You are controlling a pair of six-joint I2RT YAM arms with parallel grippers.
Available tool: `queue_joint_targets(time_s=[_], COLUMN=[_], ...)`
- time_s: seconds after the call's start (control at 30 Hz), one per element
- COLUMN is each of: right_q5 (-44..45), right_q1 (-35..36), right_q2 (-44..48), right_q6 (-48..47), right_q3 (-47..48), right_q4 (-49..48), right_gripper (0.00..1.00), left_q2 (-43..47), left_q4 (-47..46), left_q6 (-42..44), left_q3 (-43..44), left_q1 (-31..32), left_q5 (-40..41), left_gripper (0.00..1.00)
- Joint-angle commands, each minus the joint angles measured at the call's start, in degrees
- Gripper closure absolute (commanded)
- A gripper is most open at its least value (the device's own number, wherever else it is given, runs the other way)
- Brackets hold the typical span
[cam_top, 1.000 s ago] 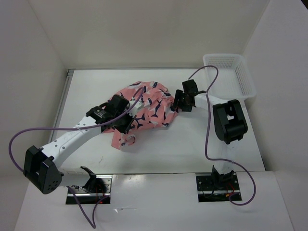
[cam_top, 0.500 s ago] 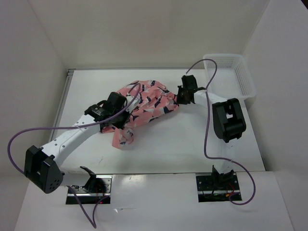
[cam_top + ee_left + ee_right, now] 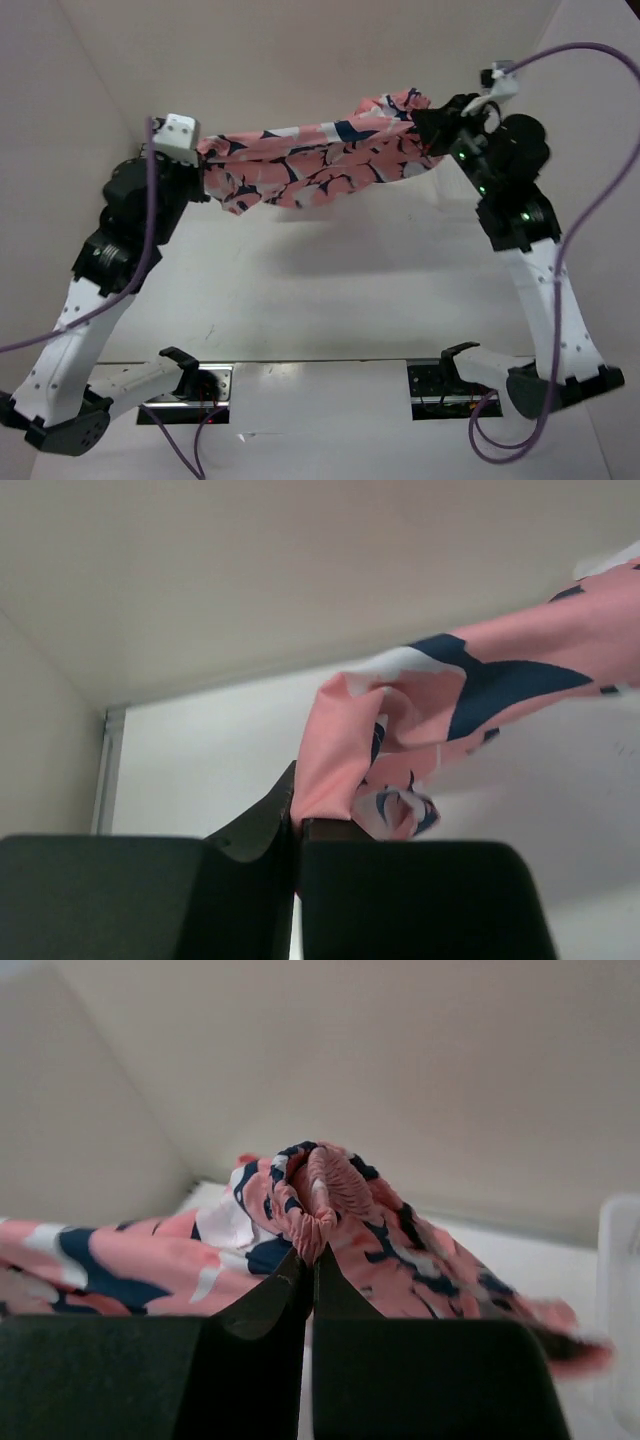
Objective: Fold and stack the shorts
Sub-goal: Flatten the shorts out
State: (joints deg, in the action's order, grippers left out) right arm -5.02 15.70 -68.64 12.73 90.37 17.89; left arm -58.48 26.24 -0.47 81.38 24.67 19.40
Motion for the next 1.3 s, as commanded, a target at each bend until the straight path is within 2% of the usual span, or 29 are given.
queue_joint_targets(time_s=[0.0, 0.1, 0.27, 0.47, 0.6, 0.67, 0.73, 0.77, 0.83, 0.9, 1.03, 1.07, 1.13, 1.17, 1.27], right_q5=[0.2, -3.06, -9.12, -14.67, -13.27, -12.04, -10.46, -9.58, -6.25, -4.66, -1.5, -0.44, 1.32, 2.11, 2.64], right_q1=[-1.29, -1.29, -1.29, -1.29, -1.29, -1.9, -2.51, -3.04, -3.92, -5.32, -6.04, -6.04, -6.04, -6.04, -6.04], right_q2=[4.21, 5.62, 6.85, 5.28, 1.85, -0.96, -4.28, -5.35, -7.72, -11.15, -17.65, -20.02, -21.96, -23.37, -23.99], right_q6=[-2.79, -1.75, 2.82, 10.98, 12.14, 12.14, 12.76, 12.76, 12.76, 13.54, 14.25, 14.25, 13.47, 12.85, 8.73], right_q3=[3.05, 9.1, 11.23, 5.79, 2.63, 1.74, 1.74, 1.74, 0.69, -1.76, -5.72, -6.77, -7.74, -8.45, -8.45], right_q4=[3.73, 6.8, 8.83, 5.75, 3.47, 1.89, 0.58, -0.04, -1.27, -3.38, -8.12, -9.44, -10.15, -10.16, -10.68], right_gripper=[1.0, 1.0, 1.0, 1.0, 1.0, 1.0, 1.0, 1.0, 1.0, 1.0, 1.0, 1.0, 1.0, 1.0, 1.0], left_q2=[3.55, 4.16, 2.5, -4.09, -13.56, -17.7, -26.13, -33.12, -40.01, -48.28, -59.45, -64.69, -70.25, -75.41, -84.94], left_q4=[-0.05, -0.05, -1.62, -7.77, -10.41, -11.47, -9.21, -7.54, -2.8, -1.81, 1.43, 2.93, 7.66, 9.08, 15.75], left_q6=[0.47, 0.47, 0.47, 0.47, 0.47, 0.47, 0.47, 0.47, 0.47, 0.47, 0.47, 0.47, 0.47, 0.47, 0.47], left_q3=[5.86, 10.01, 14.75, 16.53, 18.64, 21.69, 27.39, 35.6, 43.56, 49.2, 60.27, 67.17, 74.58, 81.93, 96.19], left_q1=[-1.29, -1.29, -1.29, -1.29, -1.29, -3.82, -8.29, -9.8, -11.82, -12.97, -12.98, -12.98, -12.98, -12.98, -12.98], left_q5=[8.19, 8.2, 9.34, 11.1, 10.32, 7.86, 5.05, 2.51, 1.09, -0.67, -3.66, -3.67, -4.37, -4.37, -5.07], left_gripper=[1.0, 0.99, 0.99, 0.99, 0.99, 0.99, 0.99, 0.99, 0.99, 0.99, 0.99, 0.99, 0.99, 0.99, 0.99])
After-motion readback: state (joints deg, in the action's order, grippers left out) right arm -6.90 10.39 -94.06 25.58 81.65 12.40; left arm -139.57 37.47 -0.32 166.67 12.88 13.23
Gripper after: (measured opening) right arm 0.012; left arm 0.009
